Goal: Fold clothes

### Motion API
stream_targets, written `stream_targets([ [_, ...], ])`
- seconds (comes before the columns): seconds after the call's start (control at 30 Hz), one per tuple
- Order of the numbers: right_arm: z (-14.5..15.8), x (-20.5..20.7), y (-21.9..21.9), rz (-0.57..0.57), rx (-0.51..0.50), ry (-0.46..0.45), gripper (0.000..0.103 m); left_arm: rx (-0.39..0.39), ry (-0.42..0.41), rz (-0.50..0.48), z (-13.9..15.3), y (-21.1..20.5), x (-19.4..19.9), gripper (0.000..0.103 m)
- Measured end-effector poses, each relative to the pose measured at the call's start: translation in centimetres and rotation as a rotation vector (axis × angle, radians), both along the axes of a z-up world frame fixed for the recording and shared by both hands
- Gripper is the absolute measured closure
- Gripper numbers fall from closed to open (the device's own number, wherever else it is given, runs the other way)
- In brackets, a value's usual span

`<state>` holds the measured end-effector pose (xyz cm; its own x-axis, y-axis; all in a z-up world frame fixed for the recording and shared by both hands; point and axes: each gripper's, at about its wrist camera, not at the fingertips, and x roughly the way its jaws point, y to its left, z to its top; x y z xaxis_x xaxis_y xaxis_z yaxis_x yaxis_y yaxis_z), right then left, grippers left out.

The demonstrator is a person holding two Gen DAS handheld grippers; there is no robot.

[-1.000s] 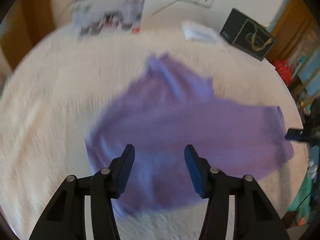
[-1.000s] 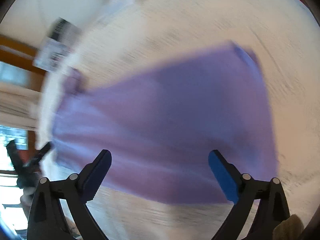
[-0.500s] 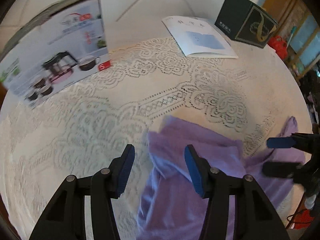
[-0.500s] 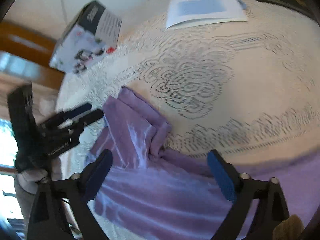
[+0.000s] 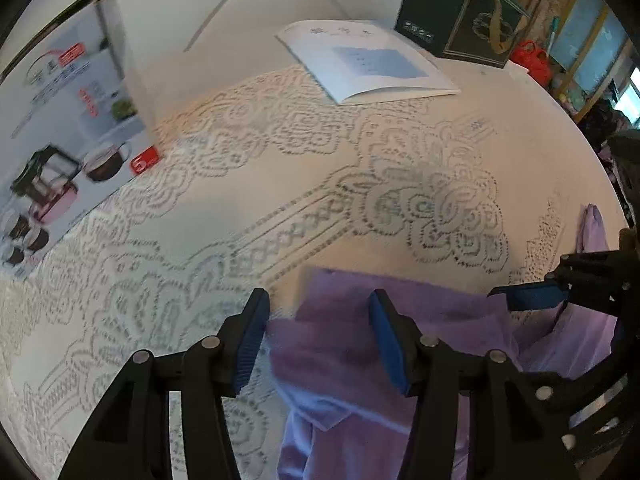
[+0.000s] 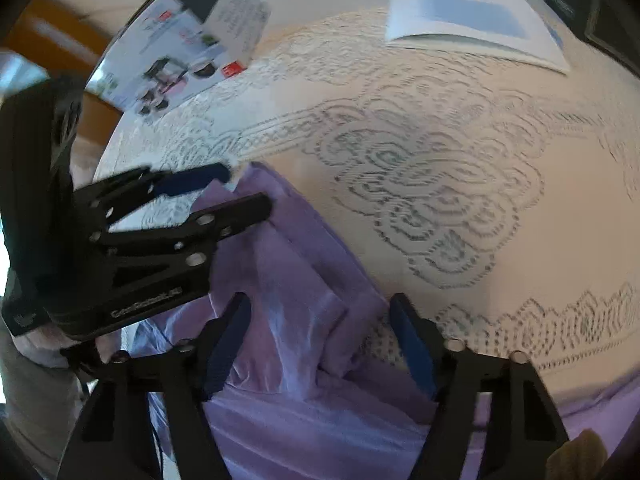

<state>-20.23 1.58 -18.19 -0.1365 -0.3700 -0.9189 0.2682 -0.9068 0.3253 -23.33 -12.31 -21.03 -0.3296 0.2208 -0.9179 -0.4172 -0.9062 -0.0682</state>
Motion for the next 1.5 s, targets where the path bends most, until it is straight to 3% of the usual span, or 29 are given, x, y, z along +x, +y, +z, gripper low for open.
stream_targets([
  [0.03,0.1,0.1,-0.3,0.023,0.024,0.014,0.055,-0.005,0.002,-0.006,0.0,0.2,0.1,0.102],
  [0.07,0.1,0.2,-0.5,0.042,0.044,0.026,0.065,0.001,-0.006,-0.008,0.1,0.2,0.1,0.102],
  [0.1,0.0,0.2,-0.5,0.056,0.033,0.019,0.085,0.002,-0.003,-0.009,0.4,0.2,0.3,0.102],
  [0.13,-0.1,0.2,-0.4,0.066,0.003,0.001,0.095,0.002,0.0,-0.011,0.7,0.2,0.4,0.102],
  [0.2,0.1,0.4,-0.2,0.08,-0.019,0.013,0.095,0.013,0.017,-0.001,1.7,-0.1,0.9,0.102],
  [0.37,3.5,2.3,0.3,0.164,-0.075,0.158,0.095,0.069,0.135,0.046,6.5,-2.0,4.5,0.102],
  [0.47,5.6,5.5,0.5,0.279,-0.072,0.277,0.095,0.088,0.224,0.07,9.3,-3.2,9.1,0.102],
  [0.57,6.9,10.0,0.9,0.418,-0.062,0.393,0.095,0.092,0.269,0.108,9.8,-3.3,15.2,0.1],
  [0.67,6.6,13.6,0.9,0.515,-0.049,0.404,0.09,0.063,0.238,0.151,8.2,-2.9,20.8,0.1],
  [0.73,5.6,15.7,1.7,0.55,-0.037,0.335,0.068,0.048,0.154,0.184,5.9,-2.8,24.1,0.1],
  [0.77,5.1,16.7,2.2,0.566,-0.031,0.297,0.051,0.052,0.106,0.2,4.8,-2.8,25.2,0.1],
  [0.8,4.7,17.3,2.9,0.562,-0.033,0.262,0.047,0.05,0.062,0.213,3.9,-2.8,26.0,0.099],
  [0.9,4.0,17.2,5.8,0.466,-0.059,0.171,0.047,0.052,-0.042,0.233,2.4,-2.6,27.8,0.096],
  [0.97,4.2,16.3,7.9,0.378,-0.078,0.144,0.047,0.067,-0.045,0.255,3.0,-2.8,28.1,0.092],
  [1.03,4.5,15.1,10.1,0.278,-0.087,0.132,0.046,0.095,-0.011,0.294,4.5,-3.3,27.4,0.08],
  [1.1,4.7,13.7,12.1,0.175,-0.088,0.118,0.046,0.138,0.025,0.348,6.1,-4.0,25.5,0.056],
  [1.13,4.7,13.1,13.2,0.125,-0.09,0.108,0.046,0.155,0.035,0.372,6.7,-4.3,24.2,0.053],
  [1.23,4.4,11.3,17.0,-0.041,-0.111,0.06,0.044,0.163,0.023,0.424,6.7,-4.6,19.8,0.052],
  [1.33,4.7,9.9,21.7,-0.2,-0.114,0.023,0.033,0.183,-0.048,0.455,5.0,-4.9,15.7,0.052],
  [1.5,5.9,8.1,29.6,-0.418,-0.102,-0.014,0.023,0.177,-0.117,0.396,3.2,-3.0,13.5,0.052],
])
